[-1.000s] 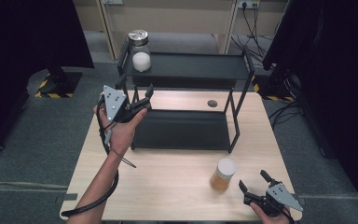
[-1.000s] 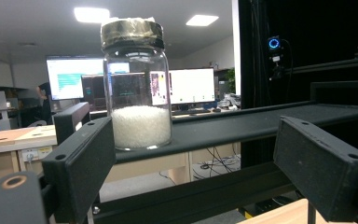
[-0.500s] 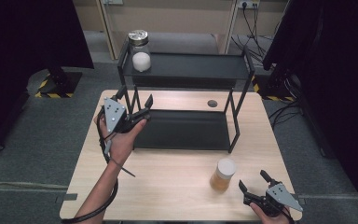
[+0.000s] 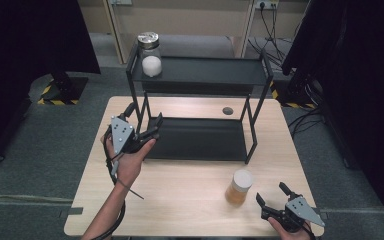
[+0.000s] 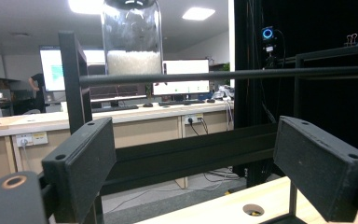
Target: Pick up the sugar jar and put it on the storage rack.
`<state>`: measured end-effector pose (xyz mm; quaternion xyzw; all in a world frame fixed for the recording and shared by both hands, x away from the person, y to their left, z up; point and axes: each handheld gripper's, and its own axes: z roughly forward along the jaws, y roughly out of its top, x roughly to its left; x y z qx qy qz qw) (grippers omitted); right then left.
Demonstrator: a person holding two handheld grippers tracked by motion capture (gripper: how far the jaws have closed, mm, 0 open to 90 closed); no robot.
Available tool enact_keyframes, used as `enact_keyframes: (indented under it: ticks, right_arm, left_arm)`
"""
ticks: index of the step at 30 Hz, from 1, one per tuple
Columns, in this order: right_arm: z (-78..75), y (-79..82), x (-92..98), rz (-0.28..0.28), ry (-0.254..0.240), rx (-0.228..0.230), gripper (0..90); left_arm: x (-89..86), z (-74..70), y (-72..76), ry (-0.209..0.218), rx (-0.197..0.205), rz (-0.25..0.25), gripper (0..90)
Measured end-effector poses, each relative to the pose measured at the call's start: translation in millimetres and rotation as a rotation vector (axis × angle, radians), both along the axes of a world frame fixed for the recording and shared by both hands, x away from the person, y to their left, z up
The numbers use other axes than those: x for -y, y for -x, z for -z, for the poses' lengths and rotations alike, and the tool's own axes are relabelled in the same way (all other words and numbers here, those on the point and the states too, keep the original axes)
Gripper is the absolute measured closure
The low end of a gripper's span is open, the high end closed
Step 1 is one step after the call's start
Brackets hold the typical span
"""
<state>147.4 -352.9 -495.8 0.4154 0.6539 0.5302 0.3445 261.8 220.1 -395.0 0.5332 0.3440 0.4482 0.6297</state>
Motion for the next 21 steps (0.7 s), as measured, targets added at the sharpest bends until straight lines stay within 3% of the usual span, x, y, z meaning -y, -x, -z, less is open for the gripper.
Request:
enact_keyframes:
  ticks: [21]
  right_arm:
    - [0.1, -0.1, -0.1, -0.001, 0.0, 0.0, 7.1]
  left_arm:
    - [-3.0, 40.2, 20.7, 0.005, -0.037, 0.019, 12.1]
